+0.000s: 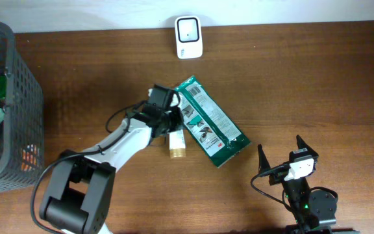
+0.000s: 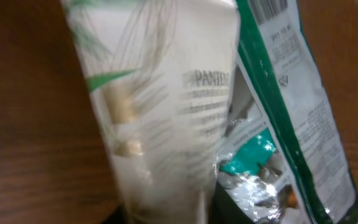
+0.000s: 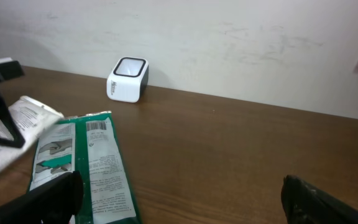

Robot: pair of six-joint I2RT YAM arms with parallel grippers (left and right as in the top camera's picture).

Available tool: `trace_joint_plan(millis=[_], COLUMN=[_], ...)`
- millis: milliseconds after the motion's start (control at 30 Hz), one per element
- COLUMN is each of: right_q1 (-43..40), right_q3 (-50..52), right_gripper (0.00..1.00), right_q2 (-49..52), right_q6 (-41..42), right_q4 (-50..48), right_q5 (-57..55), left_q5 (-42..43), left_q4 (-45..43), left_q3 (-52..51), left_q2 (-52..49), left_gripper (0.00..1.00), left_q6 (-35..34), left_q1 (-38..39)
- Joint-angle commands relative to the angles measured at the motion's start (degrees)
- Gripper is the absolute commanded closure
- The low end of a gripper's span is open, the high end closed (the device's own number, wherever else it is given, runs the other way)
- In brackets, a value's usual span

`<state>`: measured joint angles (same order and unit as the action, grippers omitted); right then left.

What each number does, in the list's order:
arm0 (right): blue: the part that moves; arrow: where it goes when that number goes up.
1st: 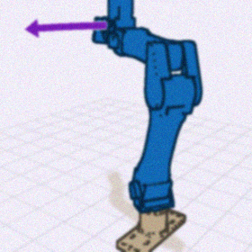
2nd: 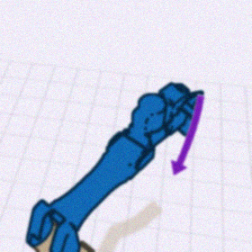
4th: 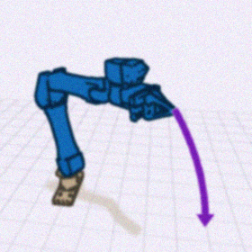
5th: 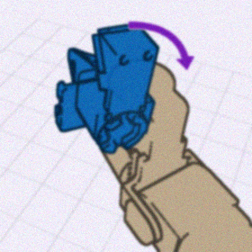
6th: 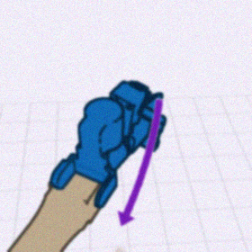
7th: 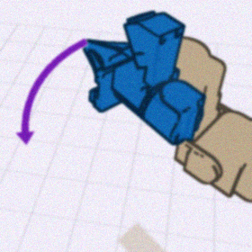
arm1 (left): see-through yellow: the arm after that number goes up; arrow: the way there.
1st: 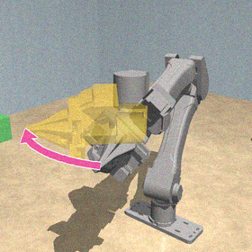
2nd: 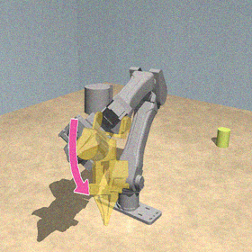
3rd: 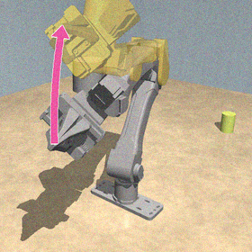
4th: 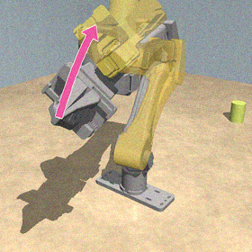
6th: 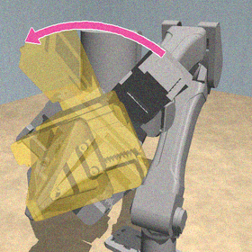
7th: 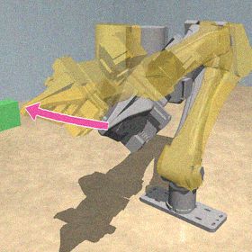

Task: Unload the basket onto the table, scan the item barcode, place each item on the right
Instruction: 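Place the white tube on the table beside the green packet, then reach the left gripper into the basket and grasp the orange sachet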

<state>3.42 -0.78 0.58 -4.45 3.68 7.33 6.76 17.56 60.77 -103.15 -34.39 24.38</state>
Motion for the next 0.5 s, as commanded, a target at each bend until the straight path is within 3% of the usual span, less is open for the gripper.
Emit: trace_joint_plan(millis=[0, 267, 367, 467], right_q1=[0.28, 0.28, 0.28, 0.28], right_q3=[0.46, 0.46, 0.46, 0.46], right_gripper=[0.02, 0.02, 0.02, 0.02], right_q2=[-0.39, -0.39, -0.39, -0.39], right_q6=[0.46, 0.46, 0.46, 0.46], right_q4=[0.00, 0.00, 0.00, 0.00], right_q5=[-0.13, -0.13, -0.13, -0.13], left_q5=[1.29, 2.54, 1.29, -2.23], left_q4=[-1.33, 9.18, 14.21, 15.91], left_q3=[2.34, 17.00, 24.83, 29.88], left_q2=[2.25, 12.85, 19.52, 24.11], left_gripper=[0.01, 0.01, 0.01, 0.01], left_q6=[2.91, 17.00, 25.75, 28.46], left_q1=[-0.90, -8.22, -14.58, -22.32])
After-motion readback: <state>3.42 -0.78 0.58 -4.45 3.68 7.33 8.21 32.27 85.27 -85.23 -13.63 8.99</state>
